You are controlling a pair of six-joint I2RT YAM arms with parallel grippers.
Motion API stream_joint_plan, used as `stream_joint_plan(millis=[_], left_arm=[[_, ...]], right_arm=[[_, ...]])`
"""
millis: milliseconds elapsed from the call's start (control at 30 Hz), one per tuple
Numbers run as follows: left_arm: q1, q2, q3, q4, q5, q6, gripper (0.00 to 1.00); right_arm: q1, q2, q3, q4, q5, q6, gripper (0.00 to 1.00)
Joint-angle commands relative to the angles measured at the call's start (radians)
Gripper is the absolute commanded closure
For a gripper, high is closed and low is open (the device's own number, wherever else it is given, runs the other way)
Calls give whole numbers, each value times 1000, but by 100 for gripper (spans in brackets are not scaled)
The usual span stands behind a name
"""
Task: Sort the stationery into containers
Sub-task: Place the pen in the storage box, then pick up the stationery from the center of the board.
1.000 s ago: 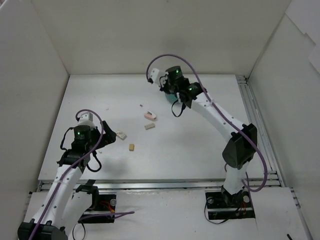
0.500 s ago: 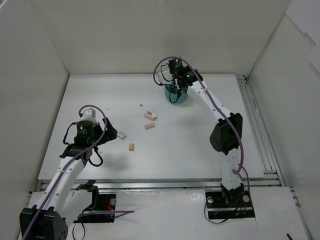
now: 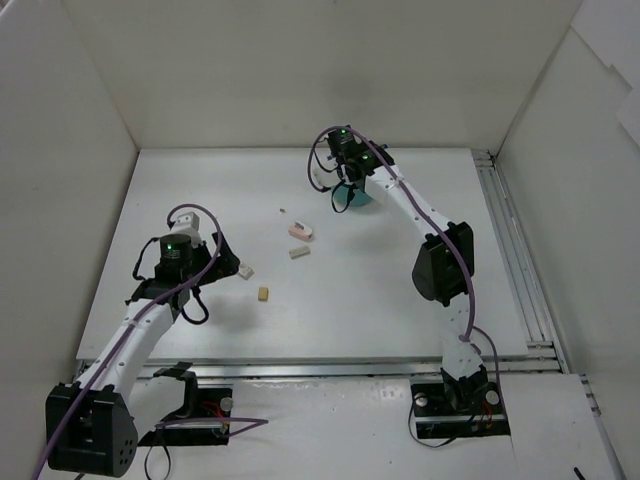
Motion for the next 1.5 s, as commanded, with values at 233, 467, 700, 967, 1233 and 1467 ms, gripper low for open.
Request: stream_joint_plan(millis=[233,467,700,967,1233,1467], left_arm=[[13,24,46,73,23,38,0],[23,34,41,71,39,41,0],[32,-14,49,41,42,46,0],[32,-135,23,21,51,34,0],[32,-217,0,-27,56,-21,0],[32,-267,-8,-73,60,-45,0]], right_arm=[[-4,47,21,15,-3,-139,100],[-1,73,3,94,-44,-147,91],[13,48,26,165,-58,-105,60],[78,-68,67,318,-90,108,34],[121,-349,-289,646,-130,1098,2],[141,-486,-643,658,-336,1743,2]])
